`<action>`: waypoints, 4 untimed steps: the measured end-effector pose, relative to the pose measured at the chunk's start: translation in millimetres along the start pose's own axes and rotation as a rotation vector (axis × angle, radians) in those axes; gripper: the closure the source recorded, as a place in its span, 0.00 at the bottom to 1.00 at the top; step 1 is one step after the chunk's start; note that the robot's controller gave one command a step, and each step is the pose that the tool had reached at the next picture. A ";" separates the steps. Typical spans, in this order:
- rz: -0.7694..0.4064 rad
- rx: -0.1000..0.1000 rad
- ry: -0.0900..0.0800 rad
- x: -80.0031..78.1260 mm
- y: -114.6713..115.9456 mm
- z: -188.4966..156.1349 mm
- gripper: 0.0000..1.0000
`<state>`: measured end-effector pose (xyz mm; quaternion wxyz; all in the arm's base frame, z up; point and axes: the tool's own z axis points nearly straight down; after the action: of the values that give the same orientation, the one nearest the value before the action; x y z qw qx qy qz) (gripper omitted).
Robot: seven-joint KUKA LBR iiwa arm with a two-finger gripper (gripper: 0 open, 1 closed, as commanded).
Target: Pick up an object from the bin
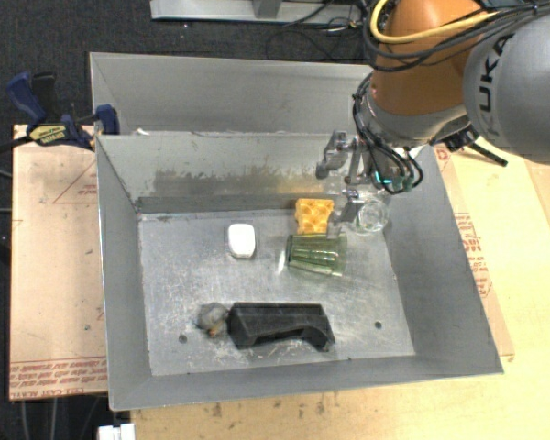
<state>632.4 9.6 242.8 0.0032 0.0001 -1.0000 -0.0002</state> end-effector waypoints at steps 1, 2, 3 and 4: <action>0.000 0.000 -0.009 -1.2 0.0 -5.2 0.00; -0.013 0.000 -0.018 -2.8 -1.0 2.1 0.00; -0.142 0.000 -0.033 -4.9 -24.0 161.9 1.00; -0.141 0.000 -0.033 -5.4 -24.3 161.0 1.00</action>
Offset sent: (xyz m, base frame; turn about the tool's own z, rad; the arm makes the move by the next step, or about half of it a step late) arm 0.0006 -0.0211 -0.1280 -0.1289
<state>636.7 -14.6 81.7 -0.0133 0.0704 -0.9974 -0.0006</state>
